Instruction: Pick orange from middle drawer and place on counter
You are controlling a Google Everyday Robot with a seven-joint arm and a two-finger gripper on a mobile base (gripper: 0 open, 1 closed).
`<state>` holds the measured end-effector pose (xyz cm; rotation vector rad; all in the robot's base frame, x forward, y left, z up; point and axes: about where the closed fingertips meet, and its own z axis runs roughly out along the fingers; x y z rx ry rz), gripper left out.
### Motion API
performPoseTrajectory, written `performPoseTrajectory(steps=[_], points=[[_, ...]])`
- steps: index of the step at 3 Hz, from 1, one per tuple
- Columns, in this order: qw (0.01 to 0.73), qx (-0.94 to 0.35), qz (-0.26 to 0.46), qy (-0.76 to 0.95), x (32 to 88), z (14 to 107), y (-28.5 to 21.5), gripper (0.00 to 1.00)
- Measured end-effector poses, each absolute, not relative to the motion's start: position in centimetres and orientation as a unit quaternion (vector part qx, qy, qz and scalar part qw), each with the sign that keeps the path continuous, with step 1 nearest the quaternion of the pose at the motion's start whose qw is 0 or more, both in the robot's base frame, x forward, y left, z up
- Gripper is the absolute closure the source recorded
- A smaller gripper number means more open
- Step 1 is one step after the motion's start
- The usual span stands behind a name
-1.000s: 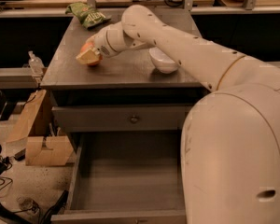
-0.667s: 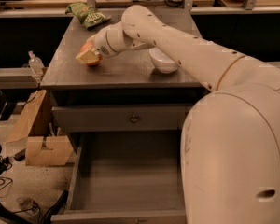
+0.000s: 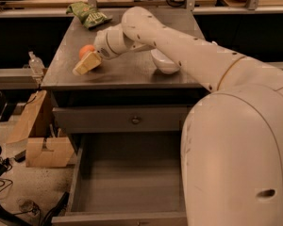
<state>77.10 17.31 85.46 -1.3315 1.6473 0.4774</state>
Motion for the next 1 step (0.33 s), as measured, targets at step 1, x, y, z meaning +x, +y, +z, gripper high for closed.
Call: performPoseTrajectory(steps=[1], points=[[0.466,-0.543,0.195,0.671,77.09,85.46,17.31,0.0]])
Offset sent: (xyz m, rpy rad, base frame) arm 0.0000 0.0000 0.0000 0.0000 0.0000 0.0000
